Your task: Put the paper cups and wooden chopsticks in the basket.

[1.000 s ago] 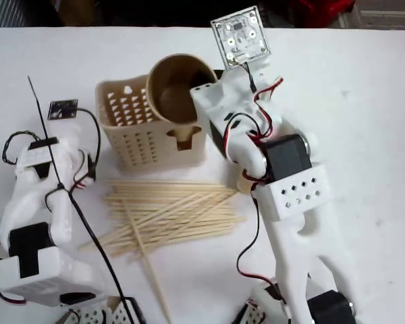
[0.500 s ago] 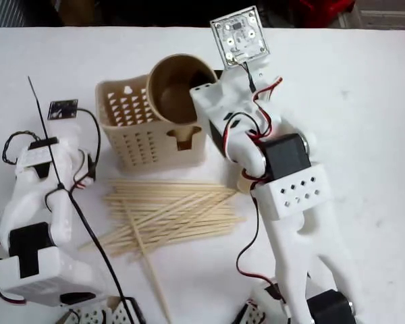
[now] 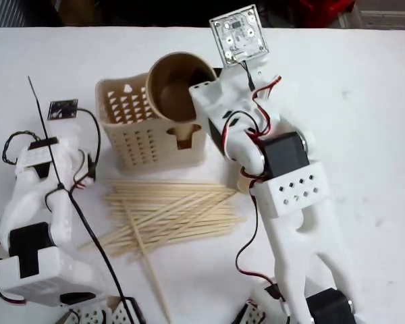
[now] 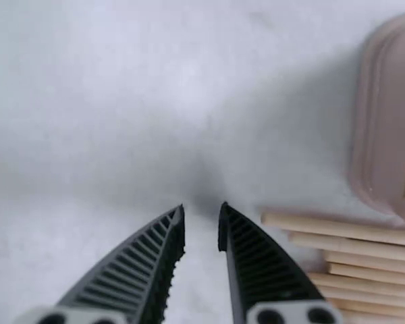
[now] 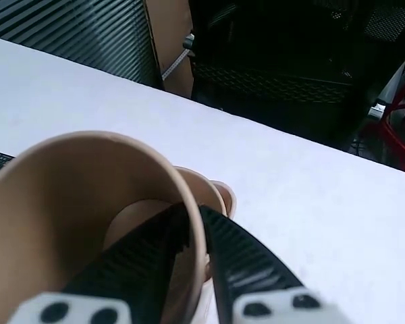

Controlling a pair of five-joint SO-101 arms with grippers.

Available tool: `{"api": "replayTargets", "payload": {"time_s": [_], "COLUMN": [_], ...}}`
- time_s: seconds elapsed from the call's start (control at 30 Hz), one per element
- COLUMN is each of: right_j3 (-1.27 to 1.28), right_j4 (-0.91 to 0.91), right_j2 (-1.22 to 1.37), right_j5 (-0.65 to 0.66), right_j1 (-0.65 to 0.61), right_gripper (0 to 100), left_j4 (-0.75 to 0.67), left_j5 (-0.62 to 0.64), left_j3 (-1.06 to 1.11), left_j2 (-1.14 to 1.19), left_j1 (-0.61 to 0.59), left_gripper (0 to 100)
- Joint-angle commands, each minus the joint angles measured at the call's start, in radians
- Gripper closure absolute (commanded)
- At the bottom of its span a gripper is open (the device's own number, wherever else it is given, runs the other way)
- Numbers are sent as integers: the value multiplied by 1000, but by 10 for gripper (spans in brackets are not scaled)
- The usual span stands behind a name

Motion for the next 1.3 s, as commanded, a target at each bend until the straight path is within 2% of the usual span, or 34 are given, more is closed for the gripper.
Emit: {"api": "replayTargets", "payload": {"time_s": [0.0,0.3,0.5,1.03,1.27], "right_j3": [-20,-180,-281,-408,-408], "right_j4": [-15,2,104,127,171], "right_j2": [7,143,145,150,254], "right_j5": [0,0,-2,-2,-2], "right_j1": [-8,-10,-12,-12,-7], "right_gripper": [981,981,981,981,981], "left_j4": [-9,-9,-9,-9,-9], "left_j5": [-12,-12,-12,-12,-11], "left_j3": [-3,-3,-3,-3,-3], "left_j2": [-2,-2,-2,-2,-2], "left_j1": [15,13,13,13,13], "left_gripper": [902,902,902,902,902]}}
